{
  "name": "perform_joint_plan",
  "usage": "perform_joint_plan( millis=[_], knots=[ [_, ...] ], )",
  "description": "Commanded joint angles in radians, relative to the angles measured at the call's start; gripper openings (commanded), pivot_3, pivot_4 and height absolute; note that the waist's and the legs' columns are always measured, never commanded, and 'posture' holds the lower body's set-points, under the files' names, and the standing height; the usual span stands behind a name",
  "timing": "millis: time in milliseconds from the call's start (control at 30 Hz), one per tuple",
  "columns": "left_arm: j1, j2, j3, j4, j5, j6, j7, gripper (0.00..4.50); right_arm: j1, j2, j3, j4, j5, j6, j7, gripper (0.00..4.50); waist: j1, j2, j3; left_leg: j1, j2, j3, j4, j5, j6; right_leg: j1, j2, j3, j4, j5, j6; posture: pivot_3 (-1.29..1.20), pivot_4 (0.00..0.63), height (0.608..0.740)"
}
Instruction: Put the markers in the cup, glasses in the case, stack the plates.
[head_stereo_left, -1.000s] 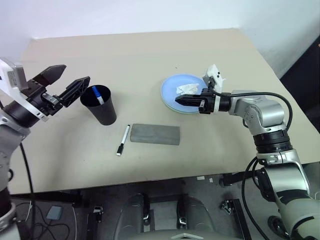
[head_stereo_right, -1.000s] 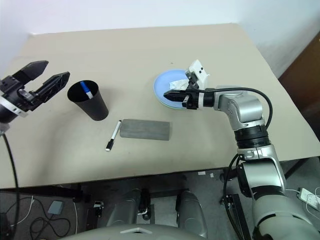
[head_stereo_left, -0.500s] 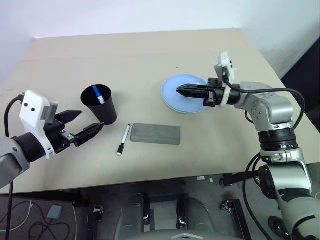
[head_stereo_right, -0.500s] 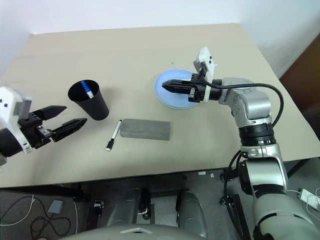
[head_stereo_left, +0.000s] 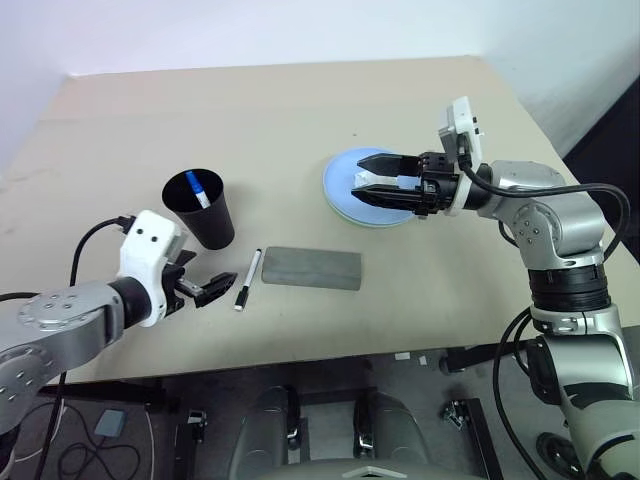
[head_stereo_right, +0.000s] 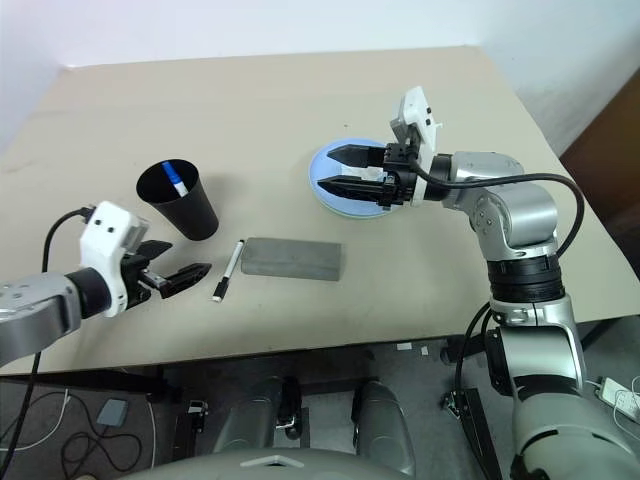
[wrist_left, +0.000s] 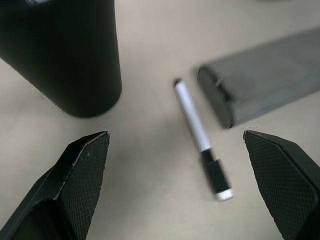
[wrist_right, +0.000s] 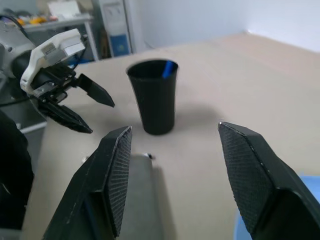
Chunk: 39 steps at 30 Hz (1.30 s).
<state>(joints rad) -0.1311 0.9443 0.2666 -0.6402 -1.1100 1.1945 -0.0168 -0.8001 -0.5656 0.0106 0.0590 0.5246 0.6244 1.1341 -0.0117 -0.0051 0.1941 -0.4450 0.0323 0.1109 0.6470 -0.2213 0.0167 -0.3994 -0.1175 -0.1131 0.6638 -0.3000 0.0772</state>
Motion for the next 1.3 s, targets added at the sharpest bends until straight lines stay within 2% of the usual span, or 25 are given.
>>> perform_joint_plan(
  millis=[33, 333, 733, 1067, 1167, 1300],
  knots=[
    [-0.086, -0.020, -0.027, 0.037, 0.022, 0.074, 0.067, 4.50, -0.002, -0.001, -0.017, -0.041, 0.009, -0.007, -0.021, 2.91, 0.000, 0.000, 0.000, 0.000, 0.000, 0.000, 0.000, 0.001, -0.001, 0.000, 0.000, 0.000, 0.000, 0.000, 0.000, 0.00, 0.150, 0.719],
    [-0.196, -0.097, -0.072, 0.056, 0.056, 0.161, 0.073, 4.50, 0.022, 0.012, -0.031, -0.039, 0.014, -0.024, -0.069, 2.91, 0.000, -0.001, 0.000, 0.000, 0.000, 0.000, 0.000, 0.003, -0.001, 0.001, 0.001, 0.000, 0.000, 0.000, 0.000, 0.00, 0.150, 0.719],
    [-0.342, -0.191, -0.107, 0.131, 0.083, 0.418, 0.048, 4.50, 0.062, 0.011, -0.041, -0.070, 0.023, -0.016, -0.117, 2.91, 0.001, -0.003, 0.001, 0.000, 0.000, 0.000, 0.001, 0.004, -0.001, 0.001, 0.001, 0.000, 0.001, 0.000, 0.000, 0.00, 0.150, 0.719],
    [-0.383, -0.103, -0.239, 0.181, -0.007, 0.420, 0.034, 4.50, 0.084, 0.004, -0.041, -0.089, 0.022, 0.000, -0.140, 2.91, 0.000, -0.003, 0.001, 0.000, 0.000, 0.000, 0.001, 0.004, -0.001, 0.001, 0.001, 0.000, 0.001, 0.000, 0.000, 0.00, 0.150, 0.719],
    [-0.422, -0.035, -0.326, 0.222, -0.067, 0.420, -0.027, 4.50, 0.080, 0.003, -0.040, -0.071, 0.013, -0.007, -0.146, 2.91, 0.000, -0.003, 0.002, 0.000, 0.000, 0.000, 0.001, 0.004, -0.001, 0.001, 0.001, 0.000, 0.001, 0.000, 0.000, 0.00, 0.150, 0.719],
    [-0.439, -0.020, -0.363, 0.256, -0.078, 0.420, 0.005, 4.50, 0.082, 0.008, -0.036, -0.061, 0.005, -0.017, -0.155, 2.91, 0.001, -0.003, 0.002, 0.000, 0.000, 0.000, 0.001, 0.004, -0.003, 0.001, 0.000, 0.000, 0.001, 0.000, 0.000, 0.00, 0.150, 0.719]
  ],
)
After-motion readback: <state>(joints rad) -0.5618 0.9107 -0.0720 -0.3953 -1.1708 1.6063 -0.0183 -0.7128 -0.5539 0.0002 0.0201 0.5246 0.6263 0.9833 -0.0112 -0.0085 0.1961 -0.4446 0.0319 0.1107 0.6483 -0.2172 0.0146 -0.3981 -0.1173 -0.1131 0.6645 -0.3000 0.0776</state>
